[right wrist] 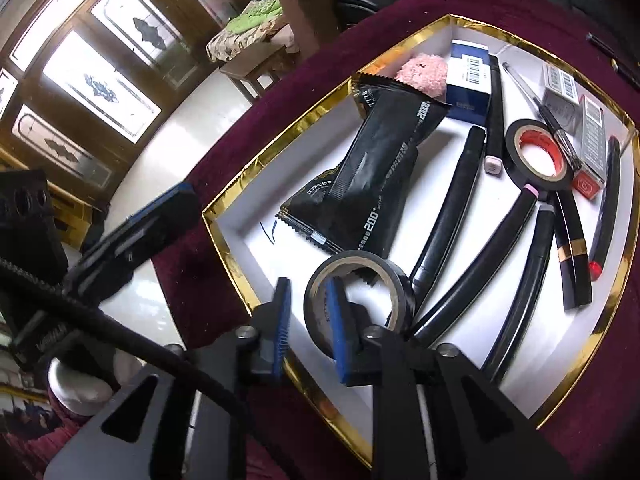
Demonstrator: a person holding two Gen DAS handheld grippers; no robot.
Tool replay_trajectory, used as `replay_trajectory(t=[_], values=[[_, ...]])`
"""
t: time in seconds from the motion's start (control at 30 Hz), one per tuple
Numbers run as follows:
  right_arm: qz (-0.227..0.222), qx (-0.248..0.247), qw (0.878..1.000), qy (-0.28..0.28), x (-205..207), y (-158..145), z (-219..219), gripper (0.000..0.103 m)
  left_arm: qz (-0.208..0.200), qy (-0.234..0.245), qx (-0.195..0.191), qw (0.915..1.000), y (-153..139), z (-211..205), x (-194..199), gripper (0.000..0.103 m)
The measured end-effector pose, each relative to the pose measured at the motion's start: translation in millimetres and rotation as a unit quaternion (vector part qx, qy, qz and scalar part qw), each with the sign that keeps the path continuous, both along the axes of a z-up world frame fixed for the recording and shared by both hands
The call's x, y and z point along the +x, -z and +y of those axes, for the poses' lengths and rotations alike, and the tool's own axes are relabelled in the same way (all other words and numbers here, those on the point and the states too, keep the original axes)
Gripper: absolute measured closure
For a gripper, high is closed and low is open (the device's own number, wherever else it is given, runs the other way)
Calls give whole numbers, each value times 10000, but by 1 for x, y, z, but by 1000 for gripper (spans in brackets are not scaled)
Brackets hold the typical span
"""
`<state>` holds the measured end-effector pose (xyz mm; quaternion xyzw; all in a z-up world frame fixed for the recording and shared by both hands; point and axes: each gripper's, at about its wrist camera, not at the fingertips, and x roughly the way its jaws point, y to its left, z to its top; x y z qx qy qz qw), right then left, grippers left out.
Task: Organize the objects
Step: 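Carry the black marker into the tray with the left gripper while the right gripper grasps the black tape roll, then open both grippers to release the marker and tape roll in the tray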
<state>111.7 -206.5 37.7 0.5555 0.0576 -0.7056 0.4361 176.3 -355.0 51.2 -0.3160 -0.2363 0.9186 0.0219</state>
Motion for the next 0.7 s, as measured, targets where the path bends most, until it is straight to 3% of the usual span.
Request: replay_trajectory(t=[0.2,0.3,0.5,0.57,0.7], values=[[189,-492,9983,267,0,-26,33,81,0,140,-129,9998,-6,12,2,40],[282,-702,9948,688,-6,-34,66,69,30,259,-238,9994,-10,22,1,36],[228,-860,9833,1586,-24,-29,133,69,-62,700,-488,9963,-16,61,-9,36],[203,-866,9788,1846,-30,-25,157,69,-91,898,-664,9937,-19,80,-13,36],[106,-942,9675,2343,-35,-18,198,70,-181,1228,-1374,9827,-30,126,-24,36]])
